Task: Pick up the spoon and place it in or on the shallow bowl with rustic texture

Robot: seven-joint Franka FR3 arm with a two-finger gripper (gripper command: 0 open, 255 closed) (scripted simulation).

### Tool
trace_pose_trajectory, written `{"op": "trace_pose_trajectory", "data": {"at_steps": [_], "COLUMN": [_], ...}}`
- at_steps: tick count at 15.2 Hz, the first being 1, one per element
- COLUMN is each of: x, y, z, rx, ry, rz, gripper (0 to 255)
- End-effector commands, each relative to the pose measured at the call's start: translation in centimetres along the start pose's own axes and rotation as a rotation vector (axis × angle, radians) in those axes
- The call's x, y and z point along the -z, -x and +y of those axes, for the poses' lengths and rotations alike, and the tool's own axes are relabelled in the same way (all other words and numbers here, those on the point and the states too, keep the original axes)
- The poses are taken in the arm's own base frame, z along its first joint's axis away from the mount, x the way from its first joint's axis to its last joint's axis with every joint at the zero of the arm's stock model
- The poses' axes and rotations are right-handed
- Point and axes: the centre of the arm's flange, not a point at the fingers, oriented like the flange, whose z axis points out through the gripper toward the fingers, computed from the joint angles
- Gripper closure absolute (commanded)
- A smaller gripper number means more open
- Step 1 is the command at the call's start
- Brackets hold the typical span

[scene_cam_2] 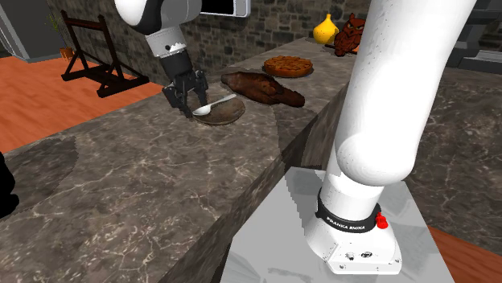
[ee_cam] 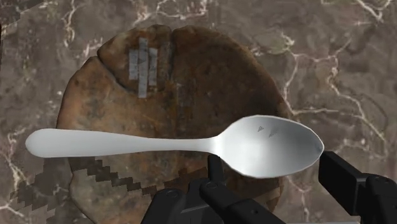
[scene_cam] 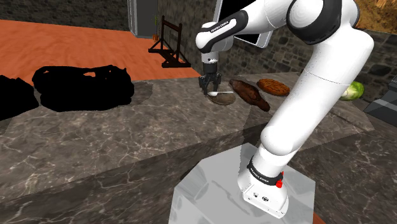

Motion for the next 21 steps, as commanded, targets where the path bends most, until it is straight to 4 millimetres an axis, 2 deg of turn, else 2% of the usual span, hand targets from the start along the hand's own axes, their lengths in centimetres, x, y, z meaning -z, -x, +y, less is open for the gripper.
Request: {"op": "trace_pose_trajectory", "data": {"at_steps": [1,3,4,9,13,21], "x": [0.0,0.0,0.0,0.0,5.0,5.0], "y": [0.0,0.0,0.0,0.0,0.0,0.0], "z": [0.0,0.0,0.0,0.0,0.0,0.0], "rx": [0.0,0.0,0.0,0.0,0.0,0.0], "ry": [0.0,0.0,0.0,0.0,0.0,0.0], "rz": [0.0,0.0,0.0,0.0,0.0,0.0], "gripper": [255,255,0,0,0,0]}}
